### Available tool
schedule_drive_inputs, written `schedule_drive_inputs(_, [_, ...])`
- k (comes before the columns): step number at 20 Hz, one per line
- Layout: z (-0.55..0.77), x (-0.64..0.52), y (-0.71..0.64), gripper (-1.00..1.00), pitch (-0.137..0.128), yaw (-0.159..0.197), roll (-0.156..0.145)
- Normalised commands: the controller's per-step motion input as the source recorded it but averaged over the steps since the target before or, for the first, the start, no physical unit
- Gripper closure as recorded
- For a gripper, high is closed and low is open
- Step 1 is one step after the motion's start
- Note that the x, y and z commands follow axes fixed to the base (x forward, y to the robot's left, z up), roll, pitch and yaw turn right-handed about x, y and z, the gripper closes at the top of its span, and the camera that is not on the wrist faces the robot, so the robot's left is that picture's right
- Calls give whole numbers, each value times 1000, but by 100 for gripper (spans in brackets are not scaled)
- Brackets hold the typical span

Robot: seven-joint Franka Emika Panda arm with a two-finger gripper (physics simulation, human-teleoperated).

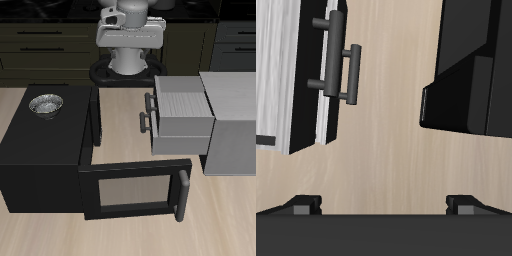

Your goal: Close the top and middle drawer of the white cabinet and close the microwave

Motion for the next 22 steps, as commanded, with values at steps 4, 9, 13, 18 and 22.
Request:
schedule_drive_inputs(4, [48, 146, -120, -100, -7, 95, 14])
schedule_drive_inputs(9, [-97, 145, -29, -100, 22, 42, -12])
schedule_drive_inputs(13, [-122, 158, 58, -100, 8, 79, 0])
schedule_drive_inputs(18, [-25, 128, -4, -100, -14, 93, -32])
schedule_drive_inputs(22, [48, 45, 19, -100, 0, 99, -24])
